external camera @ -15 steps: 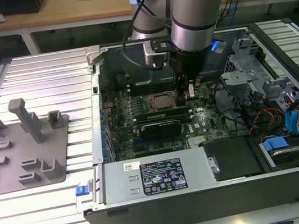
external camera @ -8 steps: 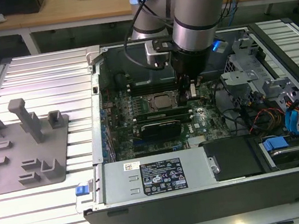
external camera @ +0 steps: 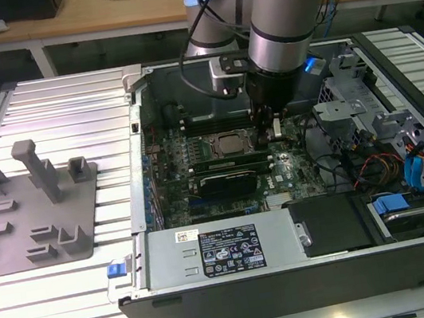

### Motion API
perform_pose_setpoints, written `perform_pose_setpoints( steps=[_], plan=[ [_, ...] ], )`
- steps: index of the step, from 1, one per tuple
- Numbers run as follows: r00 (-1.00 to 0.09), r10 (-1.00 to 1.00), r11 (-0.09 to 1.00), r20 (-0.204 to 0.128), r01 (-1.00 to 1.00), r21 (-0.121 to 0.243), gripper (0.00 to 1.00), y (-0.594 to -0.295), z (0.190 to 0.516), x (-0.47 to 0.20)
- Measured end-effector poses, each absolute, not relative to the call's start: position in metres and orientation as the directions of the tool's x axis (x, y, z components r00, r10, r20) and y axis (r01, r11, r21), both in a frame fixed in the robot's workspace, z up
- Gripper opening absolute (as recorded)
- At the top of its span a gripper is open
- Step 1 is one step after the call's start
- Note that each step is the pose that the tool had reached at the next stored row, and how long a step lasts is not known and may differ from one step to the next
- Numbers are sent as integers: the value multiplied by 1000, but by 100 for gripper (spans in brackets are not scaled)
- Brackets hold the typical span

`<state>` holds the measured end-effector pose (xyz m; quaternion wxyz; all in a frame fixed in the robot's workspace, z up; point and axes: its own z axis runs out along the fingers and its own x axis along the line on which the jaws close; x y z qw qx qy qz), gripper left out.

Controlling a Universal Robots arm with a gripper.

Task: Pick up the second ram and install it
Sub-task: 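Press down the second ram until it locks into place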

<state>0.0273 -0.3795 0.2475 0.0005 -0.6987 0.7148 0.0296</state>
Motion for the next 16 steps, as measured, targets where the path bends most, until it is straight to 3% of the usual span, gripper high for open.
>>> perform_pose_setpoints(
  steps=[16],
  plan=[
    [-24,-999,22,-42,-999,42,8,-376,229,33]
  ],
)
